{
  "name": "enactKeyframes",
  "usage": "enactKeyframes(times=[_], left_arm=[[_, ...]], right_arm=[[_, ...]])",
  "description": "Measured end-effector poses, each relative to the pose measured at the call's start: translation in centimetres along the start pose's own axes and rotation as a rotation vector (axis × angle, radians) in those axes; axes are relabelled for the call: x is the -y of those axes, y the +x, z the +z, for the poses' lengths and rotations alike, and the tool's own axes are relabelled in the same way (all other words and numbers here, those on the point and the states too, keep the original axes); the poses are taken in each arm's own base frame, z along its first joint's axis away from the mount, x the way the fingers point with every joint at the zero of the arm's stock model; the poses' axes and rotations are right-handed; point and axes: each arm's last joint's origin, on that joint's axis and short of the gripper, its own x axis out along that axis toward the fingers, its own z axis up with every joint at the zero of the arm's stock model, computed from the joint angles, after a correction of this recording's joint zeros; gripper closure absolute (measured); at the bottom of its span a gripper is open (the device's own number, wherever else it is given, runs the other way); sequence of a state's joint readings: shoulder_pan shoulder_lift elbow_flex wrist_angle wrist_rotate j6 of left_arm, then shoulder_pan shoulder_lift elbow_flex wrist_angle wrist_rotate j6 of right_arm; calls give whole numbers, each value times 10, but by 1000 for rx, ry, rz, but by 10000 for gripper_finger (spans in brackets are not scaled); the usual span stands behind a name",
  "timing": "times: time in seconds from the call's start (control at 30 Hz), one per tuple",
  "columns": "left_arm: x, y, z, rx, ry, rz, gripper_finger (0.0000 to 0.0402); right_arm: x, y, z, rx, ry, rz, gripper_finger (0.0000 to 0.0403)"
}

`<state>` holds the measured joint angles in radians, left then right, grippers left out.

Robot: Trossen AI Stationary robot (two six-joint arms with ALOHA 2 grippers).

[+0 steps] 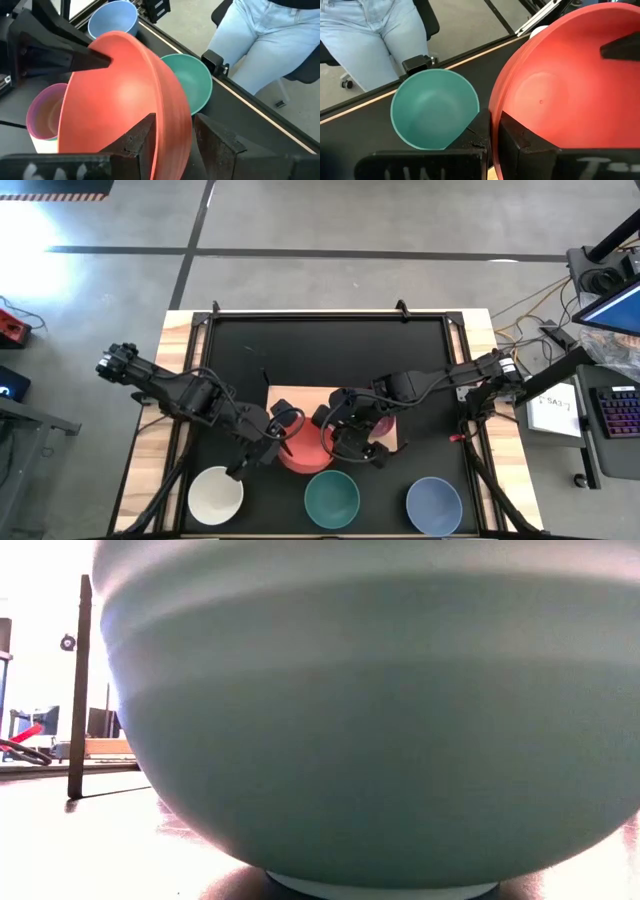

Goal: Place and stack bowls onto a shelf
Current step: Put the orange bowl on the shelf

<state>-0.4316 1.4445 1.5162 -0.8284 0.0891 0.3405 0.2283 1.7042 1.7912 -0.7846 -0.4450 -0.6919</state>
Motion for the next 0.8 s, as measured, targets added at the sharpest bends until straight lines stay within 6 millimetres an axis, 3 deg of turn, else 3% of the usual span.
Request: enactKeyframes(times=[0.13, 0.37, 0.57, 0.8], left_arm=[[0, 0, 0, 0, 5, -1, 307], [-2, 1, -3, 4, 10, -61, 388], [-6, 4, -4, 10, 16, -91, 395], [-18, 22, -10, -51, 4, -69, 400]], right_arm=[[0, -1, 0, -3, 2, 2, 394], [1, -1, 1, -1, 38, -4, 393], [2, -3, 0, -1, 117, -10, 370], [3, -18, -4, -35, 229, -38, 311]])
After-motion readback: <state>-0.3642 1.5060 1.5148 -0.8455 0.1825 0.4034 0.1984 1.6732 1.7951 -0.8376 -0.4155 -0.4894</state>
